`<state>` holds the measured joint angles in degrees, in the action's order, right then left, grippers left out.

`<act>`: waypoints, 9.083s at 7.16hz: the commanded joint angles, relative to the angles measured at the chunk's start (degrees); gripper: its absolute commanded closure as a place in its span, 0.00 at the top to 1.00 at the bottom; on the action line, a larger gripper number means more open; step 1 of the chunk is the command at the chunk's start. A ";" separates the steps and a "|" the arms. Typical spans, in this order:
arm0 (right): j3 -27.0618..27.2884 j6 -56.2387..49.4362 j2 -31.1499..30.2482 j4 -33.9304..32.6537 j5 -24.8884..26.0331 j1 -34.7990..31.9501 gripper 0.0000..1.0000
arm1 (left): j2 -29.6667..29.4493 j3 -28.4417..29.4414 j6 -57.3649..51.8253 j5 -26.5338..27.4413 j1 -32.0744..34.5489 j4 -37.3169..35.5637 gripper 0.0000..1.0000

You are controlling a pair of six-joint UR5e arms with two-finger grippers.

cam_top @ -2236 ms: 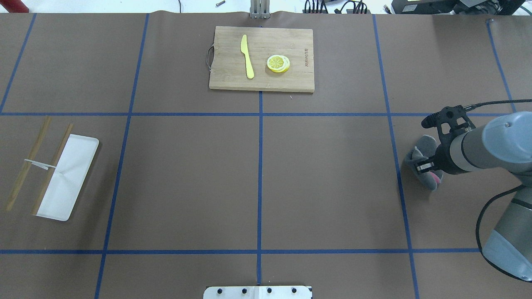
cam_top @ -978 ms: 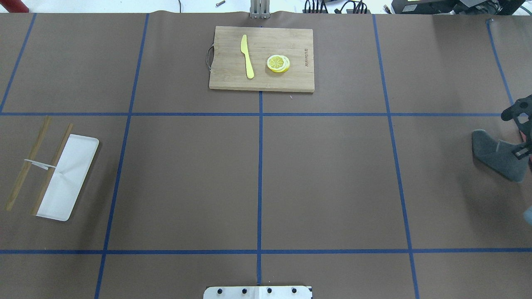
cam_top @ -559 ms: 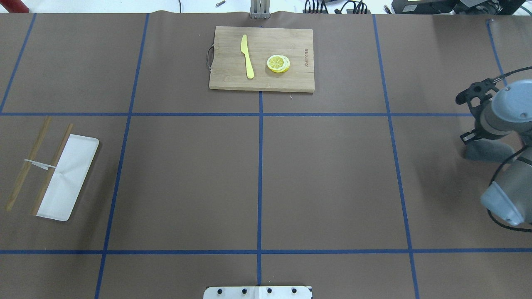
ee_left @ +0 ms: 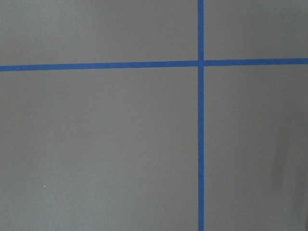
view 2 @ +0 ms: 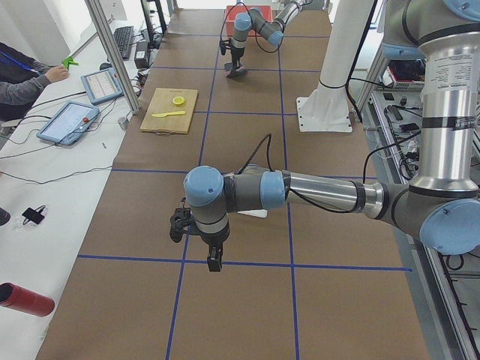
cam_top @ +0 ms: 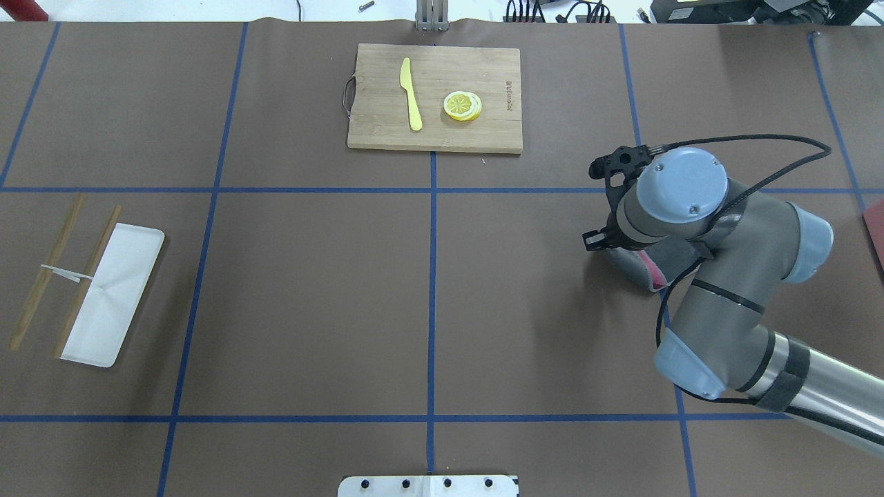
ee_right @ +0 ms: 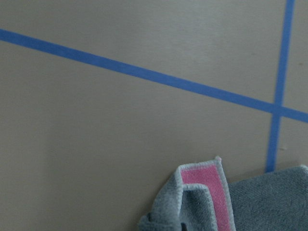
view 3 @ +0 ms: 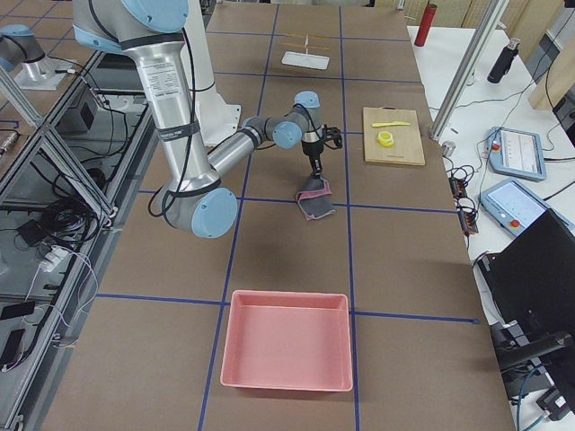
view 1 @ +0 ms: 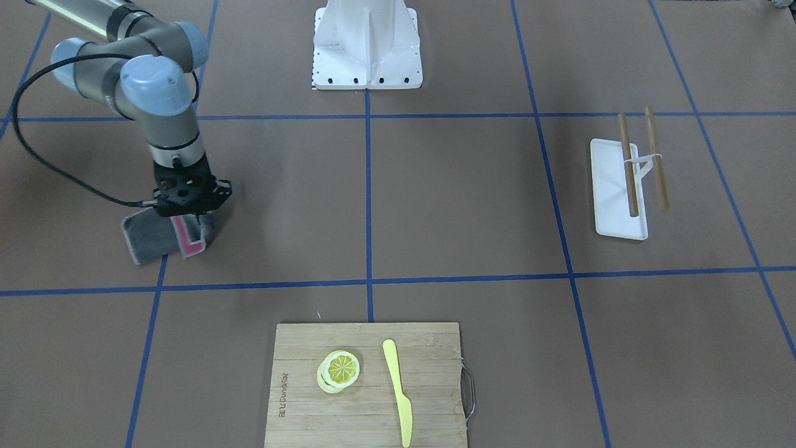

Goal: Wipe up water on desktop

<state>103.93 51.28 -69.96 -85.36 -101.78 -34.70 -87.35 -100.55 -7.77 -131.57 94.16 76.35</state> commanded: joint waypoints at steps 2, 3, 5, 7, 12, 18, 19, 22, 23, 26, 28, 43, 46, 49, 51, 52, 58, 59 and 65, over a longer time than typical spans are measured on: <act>6.09 1.38 -9.70 0.01 0.27 2.36 0.00 | -0.01 0.01 0.03 -0.09 -0.12 0.11 0.99; 8.63 -5.25 -16.72 0.27 2.01 1.49 0.00 | -0.01 0.01 0.03 -0.09 -0.12 0.11 0.99; 10.68 -17.12 -27.73 1.15 3.34 -3.41 0.00 | -0.01 -0.08 0.03 -0.18 -0.12 0.11 0.99; 8.41 -27.15 -35.47 6.31 4.40 -9.29 0.00 | -0.01 -0.17 0.03 -0.18 -0.12 0.11 0.99; -2.68 -41.53 -32.38 15.40 3.00 -22.07 0.00 | -0.01 -0.34 0.12 -0.18 -0.12 0.11 0.99; 2.49 -9.35 -17.79 15.40 -5.19 -5.34 0.00 | -0.01 -0.08 0.12 -0.18 -0.12 0.11 0.99; 2.50 -2.48 -14.10 15.22 -2.31 -0.50 0.00 | -0.01 -0.08 0.12 -0.18 -0.12 0.03 0.99; 10.72 2.33 -11.60 5.80 -1.84 2.27 0.00 | 0.60 -0.43 0.56 -0.26 -0.12 -0.15 0.99; 12.33 1.72 -12.56 2.51 -1.49 2.10 0.00 | 1.04 -0.61 0.47 -0.26 -0.12 0.02 0.99; 13.13 -14.02 -26.93 3.26 -0.52 -3.67 0.00 | 1.04 -0.52 0.38 -0.26 -0.12 0.03 0.99; 12.96 -29.59 -33.37 3.27 -0.96 -13.76 0.00 | 1.13 -0.52 0.38 -0.26 -0.12 0.03 0.99; 13.50 -96.90 -37.97 -27.94 -23.82 -71.21 0.00 | 1.22 -0.43 -0.06 -0.26 -0.20 0.20 0.99; 9.19 -96.81 -37.18 -25.23 -23.81 -71.21 0.00 | 1.22 -0.35 -0.06 -0.26 -0.29 0.55 0.99; 7.07 -94.27 -36.92 -22.40 -23.99 -71.12 0.22 | 1.22 -0.26 0.03 -0.18 -0.21 0.99 0.99; 7.16 -94.26 -36.83 -22.40 -24.52 -71.12 1.00 | 1.22 -0.26 0.03 -0.26 -0.20 0.99 0.99; 7.16 -94.09 -36.22 -21.70 -24.95 -71.03 1.00 | 1.22 -0.26 0.03 -0.26 -0.20 0.99 0.99; 3.66 -53.49 -35.77 -4.40 -27.50 -58.47 1.00 | 1.31 -0.08 -0.06 -0.18 -0.29 0.99 0.99; 2.17 -53.31 -35.77 -2.55 -28.03 -58.46 1.00 | 1.31 -0.08 -0.06 -0.18 -0.21 0.99 0.99; -2.14 -55.76 -38.24 10.52 -27.42 -58.46 1.00 | 1.57 0.09 -0.06 -0.18 -0.29 0.99 0.99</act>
<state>103.43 -3.86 -107.83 -79.60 -129.77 -93.17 -85.96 -100.53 -7.82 -131.75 93.87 77.34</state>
